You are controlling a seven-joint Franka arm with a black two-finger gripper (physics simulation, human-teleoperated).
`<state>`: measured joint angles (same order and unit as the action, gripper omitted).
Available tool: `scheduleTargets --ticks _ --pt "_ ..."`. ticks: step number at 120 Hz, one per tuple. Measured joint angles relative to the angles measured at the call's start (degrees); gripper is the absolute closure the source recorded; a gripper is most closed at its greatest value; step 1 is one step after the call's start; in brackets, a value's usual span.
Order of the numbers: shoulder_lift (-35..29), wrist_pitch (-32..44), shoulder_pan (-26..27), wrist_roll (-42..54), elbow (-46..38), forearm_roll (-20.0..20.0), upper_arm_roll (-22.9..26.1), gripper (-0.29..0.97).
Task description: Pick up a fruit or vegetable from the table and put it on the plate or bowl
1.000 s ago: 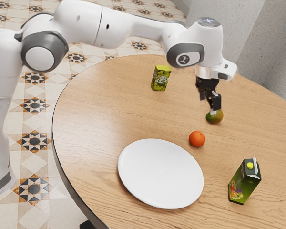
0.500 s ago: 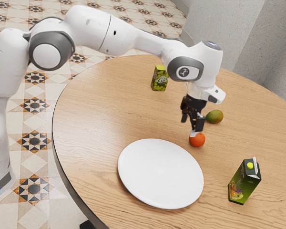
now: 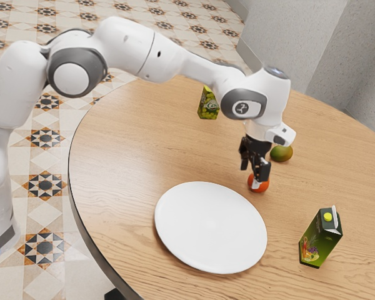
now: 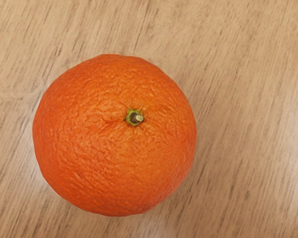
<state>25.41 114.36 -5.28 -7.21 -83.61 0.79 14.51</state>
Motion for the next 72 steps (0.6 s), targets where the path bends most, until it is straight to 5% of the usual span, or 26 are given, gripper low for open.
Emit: scheduleTargets --ticks 54,72 --pt "3.6 6.9 -0.2 0.2 1.1 0.1 -0.5 0.03" --pt "4.0 7.3 -0.1 0.2 1.1 0.7 -0.6 0.18"
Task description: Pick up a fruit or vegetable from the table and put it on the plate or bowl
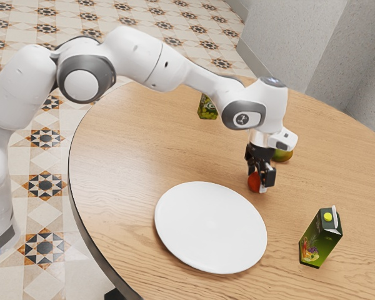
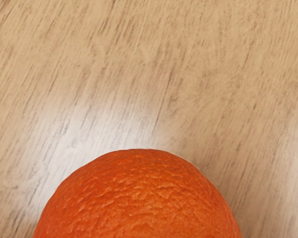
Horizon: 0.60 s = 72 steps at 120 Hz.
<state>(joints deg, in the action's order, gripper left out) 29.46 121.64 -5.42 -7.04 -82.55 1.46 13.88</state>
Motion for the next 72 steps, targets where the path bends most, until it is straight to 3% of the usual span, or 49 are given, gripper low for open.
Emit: scheduleTargets --ticks 25,54,72 --pt "-0.1 -0.2 0.1 -1.0 0.2 1.7 -0.2 0.41" --pt "-1.8 -9.8 0.6 -2.5 3.9 2.2 0.9 0.41" --pt "-3.4 -14.8 3.6 -3.0 3.3 2.3 1.4 0.41"
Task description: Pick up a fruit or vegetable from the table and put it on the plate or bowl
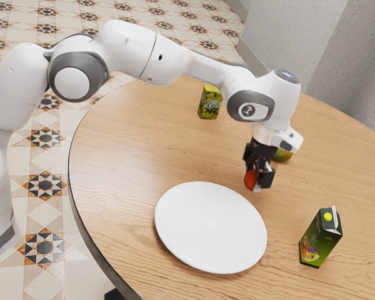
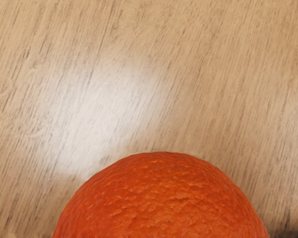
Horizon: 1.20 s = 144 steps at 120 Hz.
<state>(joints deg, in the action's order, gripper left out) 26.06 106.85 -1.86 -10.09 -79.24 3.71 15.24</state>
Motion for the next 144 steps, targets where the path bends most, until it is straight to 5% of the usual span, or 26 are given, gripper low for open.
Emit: scheduleTargets --ticks 38,76,140,144 --pt "-12.0 -8.4 5.1 -2.2 -7.1 -0.1 0.0 0.41" --pt "-18.5 -3.0 8.5 -4.9 -18.2 -0.4 0.6 0.42" --pt "-18.7 8.4 10.2 -9.1 -28.2 -0.7 0.6 0.43" --pt "-18.7 9.1 10.2 -9.2 -28.2 -0.7 0.6 0.36"
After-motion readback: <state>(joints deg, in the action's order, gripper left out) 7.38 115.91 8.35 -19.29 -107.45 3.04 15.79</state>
